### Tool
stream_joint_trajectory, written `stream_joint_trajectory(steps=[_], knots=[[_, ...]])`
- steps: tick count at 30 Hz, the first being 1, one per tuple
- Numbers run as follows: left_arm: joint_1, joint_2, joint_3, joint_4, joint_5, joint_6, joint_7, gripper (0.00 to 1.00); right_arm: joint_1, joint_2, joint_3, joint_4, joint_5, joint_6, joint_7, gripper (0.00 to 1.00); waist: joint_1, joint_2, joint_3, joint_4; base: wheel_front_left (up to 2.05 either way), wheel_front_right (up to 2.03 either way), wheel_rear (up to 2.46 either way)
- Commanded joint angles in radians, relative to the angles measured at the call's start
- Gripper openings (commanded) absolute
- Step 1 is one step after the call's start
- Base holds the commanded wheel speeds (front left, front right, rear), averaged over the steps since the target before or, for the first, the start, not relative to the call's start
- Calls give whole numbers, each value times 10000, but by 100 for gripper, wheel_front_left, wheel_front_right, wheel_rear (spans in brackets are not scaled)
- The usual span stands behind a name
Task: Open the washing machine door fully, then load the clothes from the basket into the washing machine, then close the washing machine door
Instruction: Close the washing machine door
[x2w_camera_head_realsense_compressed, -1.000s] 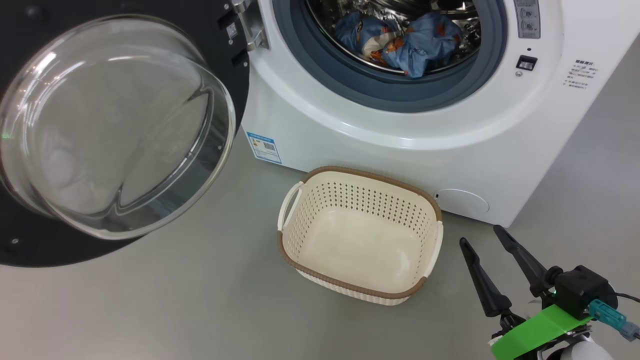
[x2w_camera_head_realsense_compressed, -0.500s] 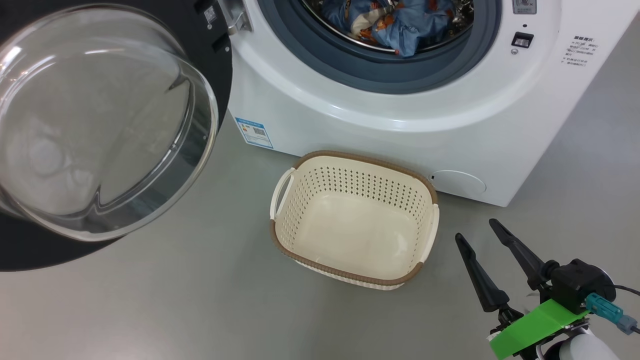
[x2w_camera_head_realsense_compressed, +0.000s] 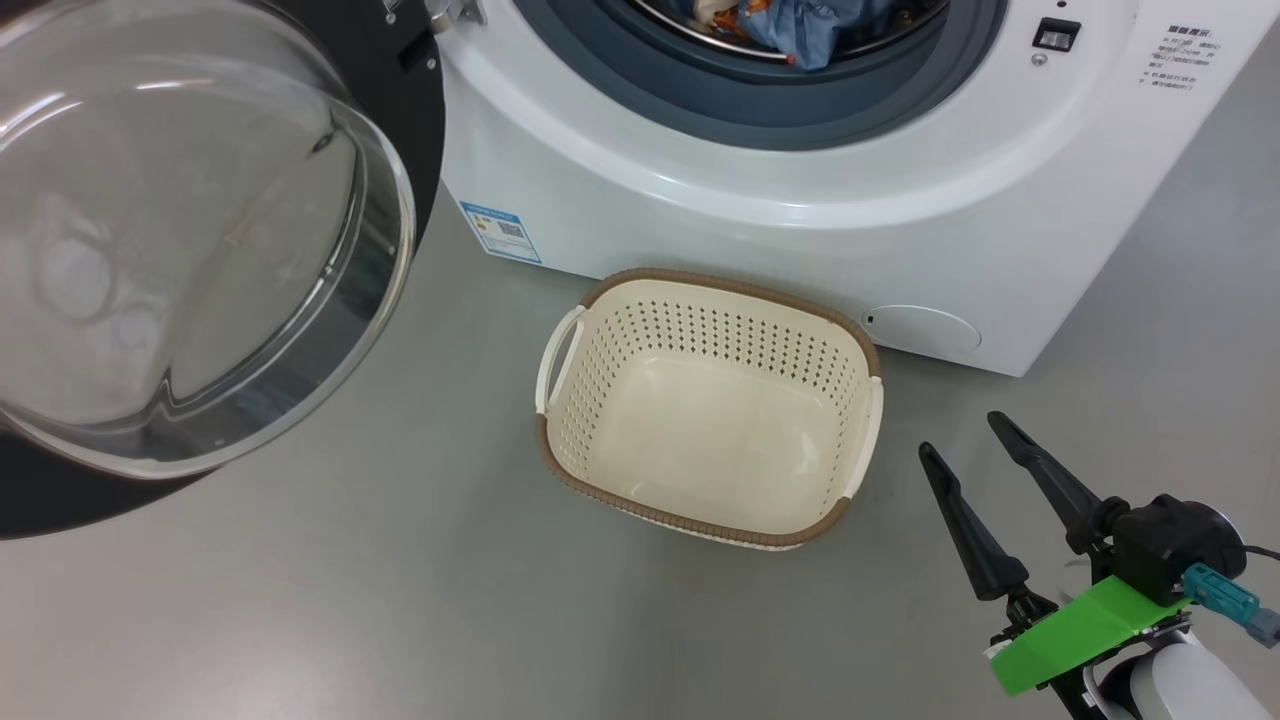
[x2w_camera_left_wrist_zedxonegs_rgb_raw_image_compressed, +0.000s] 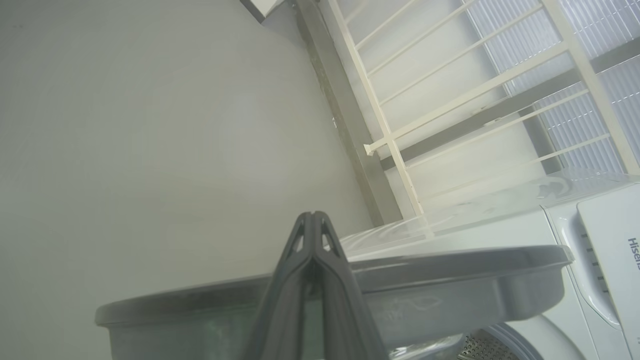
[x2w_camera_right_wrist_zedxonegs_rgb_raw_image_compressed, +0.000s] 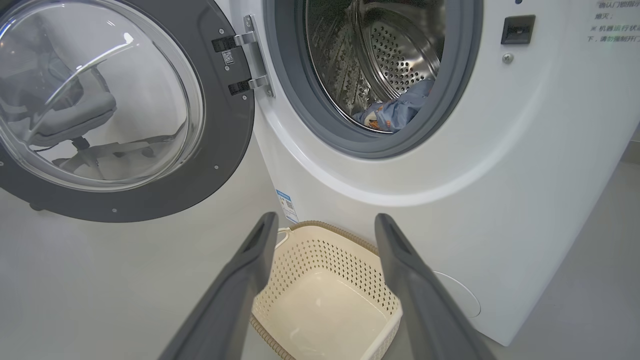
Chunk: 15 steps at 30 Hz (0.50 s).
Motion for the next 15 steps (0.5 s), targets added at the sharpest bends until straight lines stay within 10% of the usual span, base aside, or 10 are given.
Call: stream_joint_trajectory(steps=[1,15], knots=[[-160,758,71,-134,13,10,126,0,-173,-72,243,-256,-44,21,-49,100,0,0,74,12,0,0,0],[-51,653,-98,16,-74,-209,510,0,-273,-132,311,-226,-21,21,-49,100,0,0,152,-30,0,0,0]])
